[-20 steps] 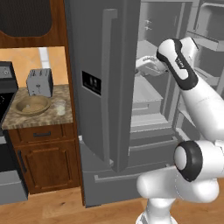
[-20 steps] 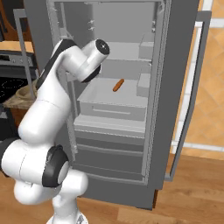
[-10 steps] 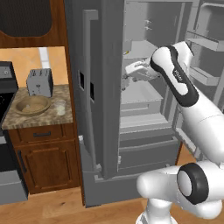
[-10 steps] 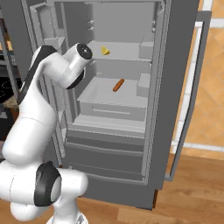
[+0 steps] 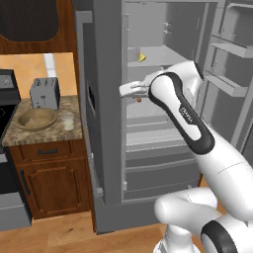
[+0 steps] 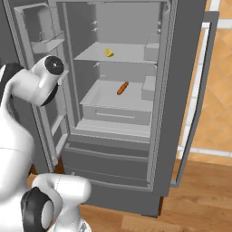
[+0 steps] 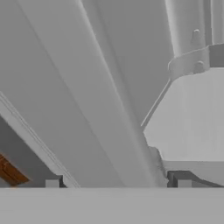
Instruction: Grab a lemon wedge from the fridge and one ice cube from the ice bowl, and put them in the glass of lemonade.
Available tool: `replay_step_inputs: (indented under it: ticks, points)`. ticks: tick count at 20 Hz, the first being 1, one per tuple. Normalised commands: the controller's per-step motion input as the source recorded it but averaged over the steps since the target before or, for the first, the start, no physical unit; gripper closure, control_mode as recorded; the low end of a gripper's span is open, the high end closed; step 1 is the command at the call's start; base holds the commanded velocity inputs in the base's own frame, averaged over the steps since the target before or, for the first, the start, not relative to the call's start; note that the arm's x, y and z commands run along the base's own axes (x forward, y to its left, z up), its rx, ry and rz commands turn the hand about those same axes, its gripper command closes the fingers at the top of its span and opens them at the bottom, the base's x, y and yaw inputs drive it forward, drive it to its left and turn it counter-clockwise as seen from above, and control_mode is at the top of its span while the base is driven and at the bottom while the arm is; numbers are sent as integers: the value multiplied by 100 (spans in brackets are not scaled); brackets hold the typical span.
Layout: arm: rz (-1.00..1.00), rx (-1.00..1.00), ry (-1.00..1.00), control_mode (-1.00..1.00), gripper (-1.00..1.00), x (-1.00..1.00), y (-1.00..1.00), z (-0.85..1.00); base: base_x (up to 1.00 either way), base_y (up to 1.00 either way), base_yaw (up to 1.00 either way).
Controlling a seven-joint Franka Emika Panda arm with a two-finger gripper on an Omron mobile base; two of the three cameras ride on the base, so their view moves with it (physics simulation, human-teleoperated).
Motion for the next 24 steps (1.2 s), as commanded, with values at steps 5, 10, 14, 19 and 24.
replay_step_inputs:
  ticks: [5, 10, 14, 19, 24]
  points:
    - [0, 9, -7, -100, -100, -54, -32, 63, 0, 0, 0]
    - [0, 12, 9, -100, -100, -3, -97, 60, 0, 0, 0]
    - [0, -9, 4, -100, -100, -6, -68, 5, 0, 0, 0]
    - [-4, -48, 0, -100, -100, -45, -19, 0, 0, 0, 0]
    - [-28, -43, 12, -100, -100, -43, -40, -17, 0, 0, 0]
